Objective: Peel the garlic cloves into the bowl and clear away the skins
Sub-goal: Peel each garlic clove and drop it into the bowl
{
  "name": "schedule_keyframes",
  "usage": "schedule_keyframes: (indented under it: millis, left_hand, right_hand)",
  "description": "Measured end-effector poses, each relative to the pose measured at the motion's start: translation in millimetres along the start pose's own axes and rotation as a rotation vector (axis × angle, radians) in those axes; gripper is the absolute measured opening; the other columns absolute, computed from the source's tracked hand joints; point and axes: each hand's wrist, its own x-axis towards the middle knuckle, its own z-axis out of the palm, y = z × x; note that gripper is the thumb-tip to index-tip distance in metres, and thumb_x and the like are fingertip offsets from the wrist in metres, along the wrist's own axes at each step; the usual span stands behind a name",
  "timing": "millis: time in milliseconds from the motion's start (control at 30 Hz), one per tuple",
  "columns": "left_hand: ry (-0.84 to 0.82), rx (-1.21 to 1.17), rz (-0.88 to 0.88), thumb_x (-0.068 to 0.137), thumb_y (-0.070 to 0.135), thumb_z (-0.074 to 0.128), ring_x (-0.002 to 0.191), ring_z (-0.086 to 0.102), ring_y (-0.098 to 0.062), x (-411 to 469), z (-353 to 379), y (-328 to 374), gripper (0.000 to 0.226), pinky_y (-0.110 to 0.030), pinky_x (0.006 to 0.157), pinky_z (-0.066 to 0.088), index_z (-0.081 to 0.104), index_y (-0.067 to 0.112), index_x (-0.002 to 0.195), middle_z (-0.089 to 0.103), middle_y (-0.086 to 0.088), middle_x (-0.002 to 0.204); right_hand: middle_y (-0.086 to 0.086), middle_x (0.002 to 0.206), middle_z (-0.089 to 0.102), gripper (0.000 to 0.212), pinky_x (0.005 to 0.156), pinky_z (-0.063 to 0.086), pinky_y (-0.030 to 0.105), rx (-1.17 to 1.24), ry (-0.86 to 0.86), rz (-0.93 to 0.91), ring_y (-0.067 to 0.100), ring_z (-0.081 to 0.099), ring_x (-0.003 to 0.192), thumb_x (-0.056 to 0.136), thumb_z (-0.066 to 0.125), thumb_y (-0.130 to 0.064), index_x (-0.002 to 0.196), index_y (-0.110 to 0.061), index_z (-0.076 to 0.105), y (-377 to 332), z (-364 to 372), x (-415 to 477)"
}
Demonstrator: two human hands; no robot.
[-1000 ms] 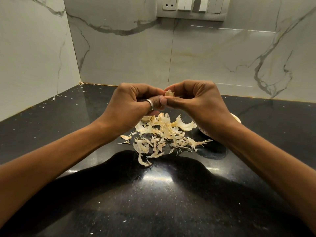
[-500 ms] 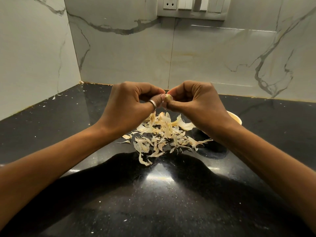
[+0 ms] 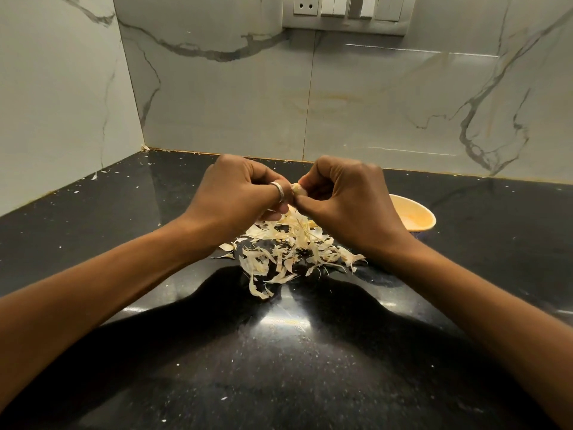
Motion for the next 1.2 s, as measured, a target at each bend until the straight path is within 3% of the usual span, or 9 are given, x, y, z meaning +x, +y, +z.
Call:
schedule_keyframes:
  millis: [100,200,333,467,667,767,833,1033,1200]
  left_hand:
    - [-0.049,-0.061,-0.126,0.094,0.004,0.065,0.067,0.069,-0.015,0,0,4,0.012,-0.027,0.062,0.061,0.074,-0.001,0.088,0.073,-0.014,0.078]
    - [-0.076,-0.087,-0.204,0.094,0.005,0.064,0.061,0.061,-0.006,3,-3,5,0.013,-0.025,0.058,0.060,0.073,-0.001,0.089,0.069,-0.004,0.071]
    - [-0.077,-0.085,-0.238,0.094,0.006,0.065,0.057,0.055,-0.006,3,-2,8,0.013,-0.025,0.055,0.058,0.073,-0.003,0.089,0.061,-0.004,0.071]
    - [-0.060,-0.143,-0.253,0.094,0.006,0.063,0.053,0.053,-0.005,2,0,8,0.021,-0.024,0.054,0.057,0.070,0.005,0.074,0.059,-0.004,0.070]
    - [-0.068,-0.271,-0.284,0.096,0.013,0.062,0.053,0.052,-0.005,3,-3,10,0.021,-0.020,0.048,0.053,0.070,0.006,0.077,0.059,0.000,0.065]
    - [-0.064,-0.279,-0.292,0.097,0.013,0.061,0.052,0.052,-0.005,4,-4,11,0.019,-0.020,0.047,0.053,0.069,0.004,0.081,0.058,-0.002,0.067]
    - [-0.048,-0.272,-0.295,0.096,0.012,0.061,0.050,0.051,-0.005,5,-5,11,0.018,-0.019,0.046,0.052,0.068,0.003,0.082,0.057,-0.001,0.065]
    - [-0.037,-0.261,-0.306,0.094,0.010,0.062,0.048,0.050,-0.004,8,-5,9,0.017,-0.020,0.046,0.053,0.069,0.003,0.081,0.056,0.004,0.056]
    - [-0.031,-0.251,-0.299,0.094,0.011,0.062,0.048,0.049,-0.005,8,-4,9,0.018,-0.021,0.048,0.053,0.069,0.002,0.081,0.055,0.001,0.060]
  right_hand:
    - [0.002,0.076,0.073,0.012,0.065,0.059,0.043,-0.031,0.012,-0.058,0.016,0.070,0.070,0.084,0.081,-0.019,0.084,-0.009,0.075,0,3,-2]
    - [0.003,0.078,0.073,0.012,0.066,0.059,0.042,-0.068,-0.005,-0.084,0.017,0.070,0.070,0.084,0.082,-0.018,0.085,-0.008,0.074,-2,5,-2]
    - [0.003,0.078,0.072,0.012,0.064,0.058,0.041,-0.090,0.010,-0.101,0.015,0.068,0.070,0.083,0.083,-0.015,0.086,-0.008,0.074,-1,2,-1]
    - [0.003,0.080,0.071,0.013,0.064,0.058,0.041,-0.098,0.002,-0.115,0.016,0.067,0.070,0.083,0.083,-0.015,0.087,-0.007,0.073,-3,2,-2]
    - [0.004,0.086,0.076,0.017,0.072,0.063,0.035,0.261,-0.097,0.188,0.015,0.074,0.078,0.082,0.083,-0.014,0.094,-0.005,0.074,-5,-5,1]
    - [0.014,0.093,0.076,0.020,0.072,0.060,0.023,0.543,-0.133,0.366,0.015,0.074,0.081,0.082,0.080,-0.003,0.099,0.003,0.070,-10,-10,3]
    - [0.019,0.098,0.075,0.021,0.074,0.059,0.022,0.697,-0.144,0.451,0.018,0.074,0.082,0.082,0.077,0.003,0.101,0.007,0.068,-13,-13,4]
    - [0.019,0.097,0.075,0.019,0.080,0.062,0.027,0.809,-0.112,0.551,0.022,0.075,0.086,0.082,0.074,0.004,0.100,0.005,0.067,-11,-14,7]
    - [0.017,0.099,0.075,0.016,0.082,0.061,0.027,0.859,-0.070,0.568,0.022,0.075,0.089,0.084,0.071,0.005,0.100,0.005,0.067,-12,-16,9]
